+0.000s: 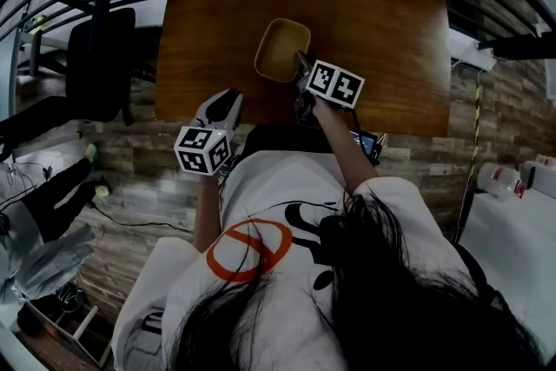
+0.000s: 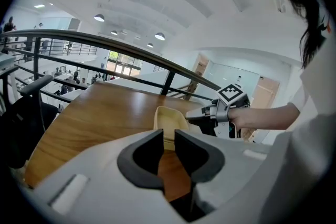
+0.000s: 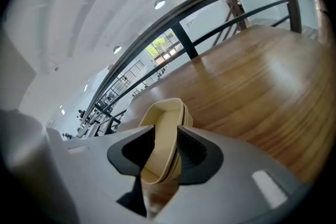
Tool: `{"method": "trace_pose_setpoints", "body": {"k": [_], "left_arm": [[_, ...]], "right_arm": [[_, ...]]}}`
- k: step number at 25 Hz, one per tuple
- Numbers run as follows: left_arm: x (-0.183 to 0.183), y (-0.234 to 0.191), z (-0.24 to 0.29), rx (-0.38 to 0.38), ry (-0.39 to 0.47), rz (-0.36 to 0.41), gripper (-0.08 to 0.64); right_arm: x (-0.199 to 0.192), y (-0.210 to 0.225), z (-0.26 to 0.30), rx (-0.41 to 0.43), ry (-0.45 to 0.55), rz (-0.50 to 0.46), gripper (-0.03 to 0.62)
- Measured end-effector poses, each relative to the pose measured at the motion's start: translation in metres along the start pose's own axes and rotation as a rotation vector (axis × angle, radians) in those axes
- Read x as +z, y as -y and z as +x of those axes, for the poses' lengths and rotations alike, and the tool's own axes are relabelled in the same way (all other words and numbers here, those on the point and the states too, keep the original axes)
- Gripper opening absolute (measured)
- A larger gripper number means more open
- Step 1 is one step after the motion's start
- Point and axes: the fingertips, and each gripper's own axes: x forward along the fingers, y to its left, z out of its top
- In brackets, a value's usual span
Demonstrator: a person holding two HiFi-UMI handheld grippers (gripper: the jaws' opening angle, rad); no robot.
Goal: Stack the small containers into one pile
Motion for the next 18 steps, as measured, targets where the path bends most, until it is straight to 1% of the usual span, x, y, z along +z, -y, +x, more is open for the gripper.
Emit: {"method": "trace_pose_setpoints", "body": {"k": [3, 5, 10, 12, 14, 16, 18], "left_arm": [[0.006, 0.007, 0.007, -0.034, 0.002, 0.023, 0.052], [0.009, 0.013, 0.014, -0.058, -0.004, 0.041, 0.052], [0.02, 0.039, 0.028, -0.127, -0.007, 0.081, 0.052], [0.022, 0.052, 0.031, -0.156, -0.011, 0.099, 0.052], [0.022, 0.065, 0.033, -0.186, -0.022, 0.12, 0.052], [0.021, 0.078, 0.033, -0.212, -0.033, 0.143, 0.052], [0.019, 0.091, 0.033, -0.235, -0.041, 0.162, 0.052]], "right_arm": [[0.004, -0.002, -0.011, 0.013, 0.014, -0.07, 0.144], [0.006, -0.004, -0.019, 0.033, 0.019, -0.1, 0.131], [0.01, -0.01, -0.041, 0.114, 0.025, -0.172, 0.079], [0.006, -0.009, -0.052, 0.132, 0.014, -0.218, 0.048], [-0.002, -0.003, -0.064, 0.133, 0.002, -0.263, 0.023], [-0.011, 0.003, -0.078, 0.134, -0.009, -0.301, 0.023], [-0.019, 0.008, -0.094, 0.143, -0.011, -0.319, 0.023]]}}
